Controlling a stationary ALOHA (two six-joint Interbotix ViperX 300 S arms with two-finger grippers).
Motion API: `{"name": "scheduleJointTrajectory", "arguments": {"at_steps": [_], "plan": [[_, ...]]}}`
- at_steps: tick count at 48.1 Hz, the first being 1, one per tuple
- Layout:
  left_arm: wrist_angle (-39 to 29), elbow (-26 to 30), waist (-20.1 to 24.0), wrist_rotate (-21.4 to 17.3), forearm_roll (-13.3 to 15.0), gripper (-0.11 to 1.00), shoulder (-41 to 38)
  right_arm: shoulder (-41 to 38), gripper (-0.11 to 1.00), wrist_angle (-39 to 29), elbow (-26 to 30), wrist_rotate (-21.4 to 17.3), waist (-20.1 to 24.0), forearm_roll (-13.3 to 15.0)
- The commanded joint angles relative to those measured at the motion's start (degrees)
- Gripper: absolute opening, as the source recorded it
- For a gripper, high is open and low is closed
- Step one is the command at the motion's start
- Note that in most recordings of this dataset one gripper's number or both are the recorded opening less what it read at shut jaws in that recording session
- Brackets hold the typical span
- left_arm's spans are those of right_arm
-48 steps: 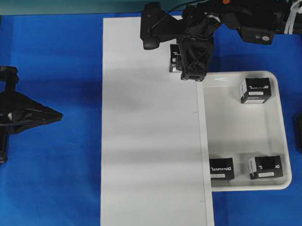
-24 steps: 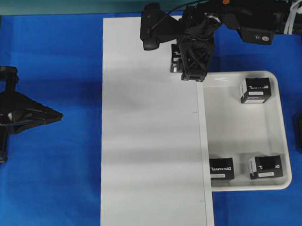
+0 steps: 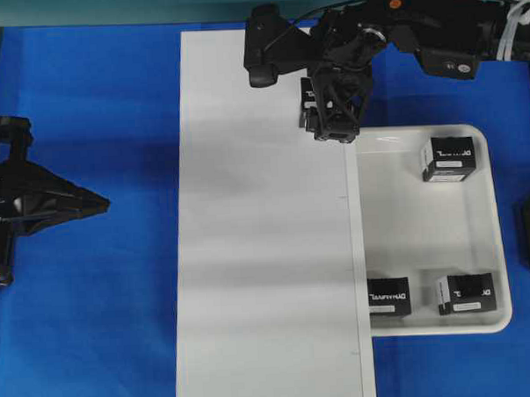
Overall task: Place the box from the white plastic tray onto the white base.
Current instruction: 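Open the right gripper and withdraw it up and right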
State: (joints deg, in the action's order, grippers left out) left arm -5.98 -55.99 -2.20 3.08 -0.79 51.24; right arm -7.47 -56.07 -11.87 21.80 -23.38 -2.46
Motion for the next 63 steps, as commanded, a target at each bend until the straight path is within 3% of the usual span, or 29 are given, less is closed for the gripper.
{"name": "scheduleJointTrajectory", "arguments": {"at_steps": [1, 10, 23, 30, 42, 63], "plan": [[0.2, 1.1, 0.0, 0.4, -0.1, -0.07, -0.4, 1.1, 0.99, 0.4, 1.7, -0.2, -0.1, -0.5], [0.2, 1.1, 0.0, 3.2, -0.1, -0.07, -0.3, 4.2, 0.99, 0.4, 4.1, -0.1, -0.6, -3.8], [0.2, 1.1, -0.1, 6.7, -0.1, -0.07, 0.9, 11.3, 0.99, 4.8, 2.9, 0.0, -1.3, -15.4], [0.2, 1.1, 0.0, 6.9, -0.1, -0.07, 2.3, 16.3, 0.99, 10.4, -0.6, 0.0, -1.3, -18.6], [0.0, 1.1, -0.4, 7.3, -0.1, -0.07, 3.6, 26.2, 0.99, 18.6, -9.8, -0.5, -1.1, -20.9], [-0.1, 1.2, 1.4, 6.7, -0.1, -0.07, 4.7, 45.0, 0.99, 31.2, -25.5, -1.7, 0.4, -21.1]]}}
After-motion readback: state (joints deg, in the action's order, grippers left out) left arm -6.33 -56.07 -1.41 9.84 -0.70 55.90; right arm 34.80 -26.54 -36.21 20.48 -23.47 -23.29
